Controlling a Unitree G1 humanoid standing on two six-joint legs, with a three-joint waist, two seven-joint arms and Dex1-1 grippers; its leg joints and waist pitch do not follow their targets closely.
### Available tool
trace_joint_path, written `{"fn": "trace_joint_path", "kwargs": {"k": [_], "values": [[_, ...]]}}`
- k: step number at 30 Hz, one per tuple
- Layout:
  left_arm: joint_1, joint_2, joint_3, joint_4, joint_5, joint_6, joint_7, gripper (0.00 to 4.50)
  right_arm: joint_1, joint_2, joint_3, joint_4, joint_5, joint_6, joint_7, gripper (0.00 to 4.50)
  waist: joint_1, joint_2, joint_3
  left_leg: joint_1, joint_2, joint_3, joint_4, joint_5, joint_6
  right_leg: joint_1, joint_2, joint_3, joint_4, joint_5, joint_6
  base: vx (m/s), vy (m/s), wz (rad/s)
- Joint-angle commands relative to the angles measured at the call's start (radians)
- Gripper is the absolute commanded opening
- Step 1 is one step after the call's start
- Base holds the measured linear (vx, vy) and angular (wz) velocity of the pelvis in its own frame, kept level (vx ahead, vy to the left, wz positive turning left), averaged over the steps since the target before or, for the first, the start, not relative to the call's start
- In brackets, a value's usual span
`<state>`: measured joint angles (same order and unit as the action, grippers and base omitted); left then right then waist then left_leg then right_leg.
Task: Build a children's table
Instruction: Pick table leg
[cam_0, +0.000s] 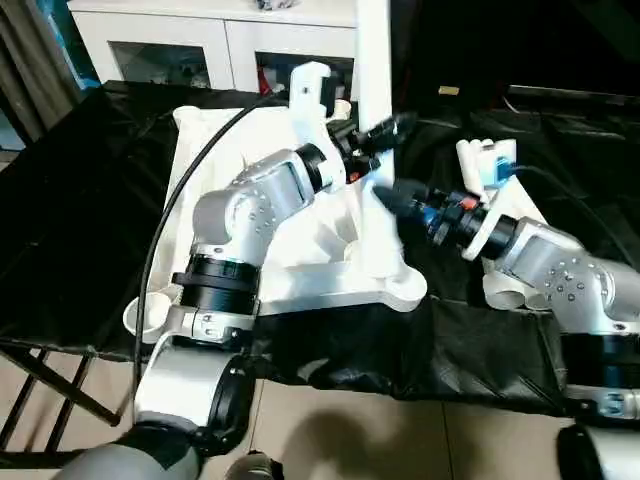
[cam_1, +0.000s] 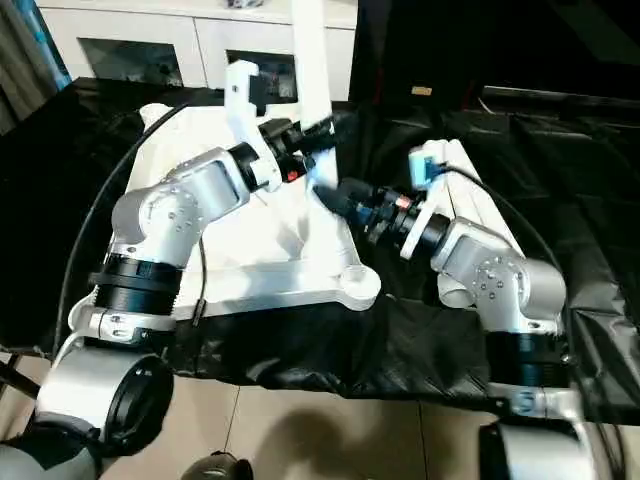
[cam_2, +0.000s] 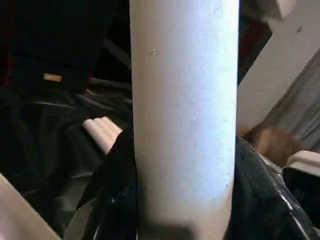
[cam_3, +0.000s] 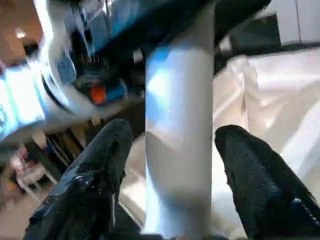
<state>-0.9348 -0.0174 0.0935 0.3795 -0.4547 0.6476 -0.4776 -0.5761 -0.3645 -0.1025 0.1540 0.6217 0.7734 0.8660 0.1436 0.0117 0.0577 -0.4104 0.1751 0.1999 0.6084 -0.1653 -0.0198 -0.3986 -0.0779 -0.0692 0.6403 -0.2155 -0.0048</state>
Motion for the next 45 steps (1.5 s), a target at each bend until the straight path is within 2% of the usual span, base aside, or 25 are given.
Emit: {"fn": "trace_joint_path", "kwargs": {"k": [1, 5, 8, 11, 12, 14, 15, 17, 22, 23, 27, 33, 34, 44, 45], "values": [[-0.030, 0.007, -0.029, -0.006, 0.020, -0.016, -0.009, 1.87, -0.020, -0.020, 0.022, -0.026, -0.024, -0.003, 0.019, 3.38, -0.001, -0.019, -0.078, 0.030, 0.057, -0.031, -0.058, -0.077, 0.044, 0.055, -0.083, 0.050, -0.079, -0.034, -0.206, 0.000, 0.000, 0.00], [-0.032, 0.018, -0.071, -0.009, 0.055, -0.034, -0.025, 1.86, -0.036, -0.053, 0.071, -0.013, -0.062, 0.003, 0.029, 3.39, -0.002, -0.019, -0.078, 0.030, 0.057, -0.031, -0.056, -0.071, 0.049, 0.054, -0.082, 0.050, -0.078, -0.036, -0.210, 0.000, 0.000, 0.00], [-0.034, 0.019, -0.086, -0.005, 0.071, -0.044, -0.026, 1.86, -0.046, -0.062, 0.100, -0.002, -0.083, -0.007, 0.035, 3.39, -0.002, -0.024, -0.078, 0.029, 0.057, -0.031, -0.056, -0.071, 0.055, 0.055, -0.082, 0.050, -0.077, -0.035, -0.218, 0.000, 0.000, 0.00], [-0.035, 0.018, -0.093, -0.004, 0.078, -0.053, -0.022, 1.86, -0.062, -0.057, 0.128, 0.016, -0.109, -0.011, 0.026, 3.39, -0.003, -0.023, -0.079, 0.029, 0.057, -0.031, -0.055, -0.063, 0.059, 0.055, -0.082, 0.049, -0.075, -0.026, -0.224, 0.000, 0.000, 0.00], [-0.035, 0.018, -0.093, -0.004, 0.078, -0.053, -0.022, 1.86, -0.062, -0.057, 0.128, 0.016, -0.109, -0.011, 0.026, 3.39, -0.003, -0.027, -0.079, 0.029, 0.057, -0.030, -0.054, -0.062, 0.061, 0.055, -0.082, 0.049, -0.074, -0.026, -0.227, 0.000, 0.000, 0.00], [-0.033, 0.017, -0.099, -0.010, 0.083, -0.058, -0.024, 1.86, -0.072, -0.052, 0.146, 0.033, -0.123, -0.007, 0.017, 3.39, -0.003, -0.025, -0.078, 0.030, 0.057, -0.029, -0.054, -0.058, 0.064, 0.053, -0.081, 0.050, -0.074, -0.024, -0.228, 0.000, 0.000, 0.00], [-0.032, 0.016, -0.101, -0.012, 0.084, -0.058, -0.024, 1.86, -0.073, -0.051, 0.150, 0.036, -0.126, -0.005, 0.015, 3.39, -0.004, -0.031, -0.079, 0.029, 0.057, -0.029, -0.054, -0.057, 0.066, 0.055, -0.081, 0.049, -0.074, -0.022, -0.230, 0.000, 0.000, 0.00], [-0.029, 0.015, -0.106, -0.017, 0.086, -0.059, -0.026, 1.86, -0.075, -0.048, 0.157, 0.041, -0.133, -0.005, 0.013, 3.39, -0.003, -0.027, -0.078, 0.029, 0.058, -0.030, -0.054, -0.057, 0.066, 0.054, -0.082, 0.049, -0.074, -0.024, -0.230, 0.000, 0.000, 0.00], [-0.023, 0.017, -0.123, -0.031, 0.089, -0.059, -0.042, 1.86, -0.092, -0.031, 0.168, 0.081, -0.152, -0.008, 0.002, 3.39, -0.003, -0.028, -0.079, 0.030, 0.058, -0.029, -0.053, -0.055, 0.064, 0.053, -0.081, 0.049, -0.072, -0.012, -0.239, 0.000, 0.000, 0.00], [-0.022, 0.017, -0.126, -0.034, 0.089, -0.058, -0.045, 1.86, -0.094, -0.029, 0.172, 0.088, -0.157, -0.010, 0.002, 3.39, -0.002, -0.031, -0.078, 0.030, 0.057, -0.028, -0.053, -0.056, 0.065, 0.053, -0.081, 0.049, -0.073, -0.015, -0.239, 0.000, 0.000, 0.00], [-0.016, 0.018, -0.137, -0.047, 0.091, -0.053, -0.060, 1.86, -0.096, -0.028, 0.177, 0.098, -0.160, -0.006, 0.009, 3.39, -0.002, -0.030, -0.079, 0.030, 0.058, -0.029, -0.053, -0.051, 0.065, 0.055, -0.082, 0.050, -0.070, -0.005, -0.239, 0.000, 0.000, 0.00], [-0.009, 0.017, -0.154, -0.064, 0.085, -0.044, -0.077, 1.86, -0.091, -0.030, 0.195, 0.106, -0.173, 0.000, 0.026, 2.84, -0.002, -0.031, -0.078, 0.029, 0.057, -0.028, -0.051, -0.050, 0.071, 0.055, -0.082, 0.050, -0.070, -0.001, -0.241, 0.000, 0.000, 0.00], [-0.009, 0.018, -0.155, -0.064, 0.085, -0.044, -0.079, 1.86, -0.092, -0.029, 0.195, 0.108, -0.174, -0.001, 0.027, 2.77, -0.002, -0.027, -0.079, 0.031, 0.058, -0.029, -0.052, -0.055, 0.068, 0.054, -0.082, 0.050, -0.070, -0.005, -0.241, 0.000, 0.000, 0.00], [-0.007, 0.023, -0.161, -0.069, 0.080, -0.032, -0.093, 1.86, -0.092, -0.023, 0.186, 0.113, -0.168, -0.001, 0.028, 2.01, -0.002, -0.026, -0.081, 0.030, 0.058, -0.029, -0.051, -0.049, 0.067, 0.056, -0.082, 0.050, -0.066, 0.021, -0.248, 0.000, 0.000, 0.00], [-0.009, 0.021, -0.157, -0.064, 0.079, -0.030, -0.087, 1.86, -0.091, -0.020, 0.183, 0.114, -0.169, -0.003, 0.025, 1.98, -0.002, -0.023, -0.081, 0.030, 0.058, -0.030, -0.051, -0.047, 0.067, 0.056, -0.081, 0.049, -0.065, 0.025, -0.249, 0.000, 0.000, 0.00]]}}
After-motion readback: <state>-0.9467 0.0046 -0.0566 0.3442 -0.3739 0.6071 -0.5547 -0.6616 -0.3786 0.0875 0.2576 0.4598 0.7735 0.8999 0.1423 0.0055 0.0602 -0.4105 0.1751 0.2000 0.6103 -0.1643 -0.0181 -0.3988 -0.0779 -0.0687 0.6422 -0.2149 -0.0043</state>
